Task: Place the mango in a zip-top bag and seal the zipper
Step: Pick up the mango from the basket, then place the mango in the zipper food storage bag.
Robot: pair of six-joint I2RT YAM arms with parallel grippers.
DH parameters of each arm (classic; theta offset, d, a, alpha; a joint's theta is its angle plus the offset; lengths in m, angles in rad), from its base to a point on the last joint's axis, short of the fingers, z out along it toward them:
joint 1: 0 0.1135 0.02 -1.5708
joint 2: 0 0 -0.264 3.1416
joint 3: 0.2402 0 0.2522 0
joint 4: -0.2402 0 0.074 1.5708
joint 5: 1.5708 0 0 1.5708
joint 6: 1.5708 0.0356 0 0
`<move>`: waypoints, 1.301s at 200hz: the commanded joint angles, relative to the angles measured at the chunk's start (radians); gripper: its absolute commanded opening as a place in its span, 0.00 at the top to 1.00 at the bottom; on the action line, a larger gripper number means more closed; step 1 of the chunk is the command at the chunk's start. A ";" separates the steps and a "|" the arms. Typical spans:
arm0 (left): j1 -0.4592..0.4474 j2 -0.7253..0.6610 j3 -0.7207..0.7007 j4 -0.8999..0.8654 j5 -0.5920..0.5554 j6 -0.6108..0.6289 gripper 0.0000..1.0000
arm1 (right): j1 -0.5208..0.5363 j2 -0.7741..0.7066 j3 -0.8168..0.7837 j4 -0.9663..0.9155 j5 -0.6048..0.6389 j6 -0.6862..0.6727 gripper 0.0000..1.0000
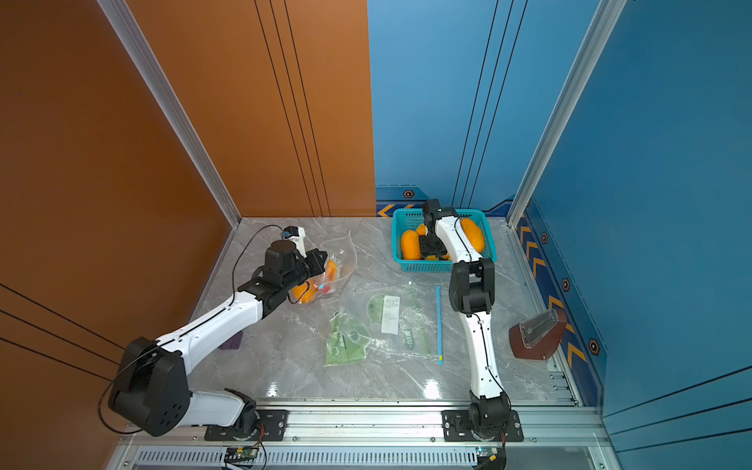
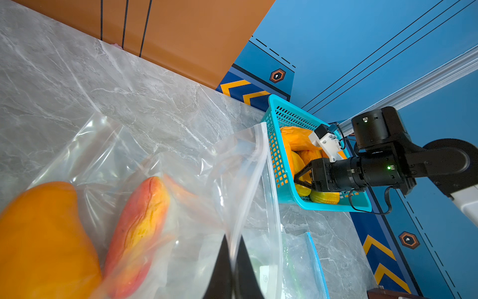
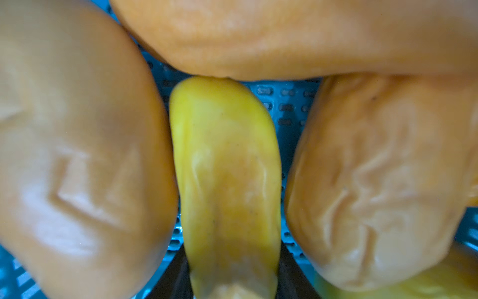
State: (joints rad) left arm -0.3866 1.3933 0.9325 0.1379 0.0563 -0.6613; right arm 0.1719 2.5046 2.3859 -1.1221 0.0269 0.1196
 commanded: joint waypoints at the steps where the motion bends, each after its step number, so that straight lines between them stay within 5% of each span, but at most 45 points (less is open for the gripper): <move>1: 0.000 -0.001 0.001 -0.001 -0.001 -0.012 1.00 | -0.006 -0.146 -0.002 -0.020 -0.009 0.024 0.77; 65: -0.001 -0.018 -0.009 -0.003 -0.005 -0.017 1.00 | 0.004 -0.342 -0.079 0.015 -0.050 0.079 0.85; 150: 0.002 -0.037 -0.021 -0.002 -0.007 -0.008 1.00 | 0.171 -0.674 -0.453 0.277 -0.333 0.331 0.88; 189: 0.002 -0.040 -0.021 -0.002 -0.007 -0.007 1.00 | 0.329 -0.668 -0.527 0.411 -0.384 0.459 0.89; 260: 0.000 -0.053 -0.032 -0.002 -0.005 -0.007 1.00 | 0.496 -0.494 -0.407 0.455 -0.389 0.545 0.90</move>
State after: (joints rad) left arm -0.3866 1.3666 0.9161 0.1375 0.0563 -0.6746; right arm 0.6510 1.9553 1.9285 -0.7006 -0.3462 0.6136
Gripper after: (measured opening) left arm 0.042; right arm 0.429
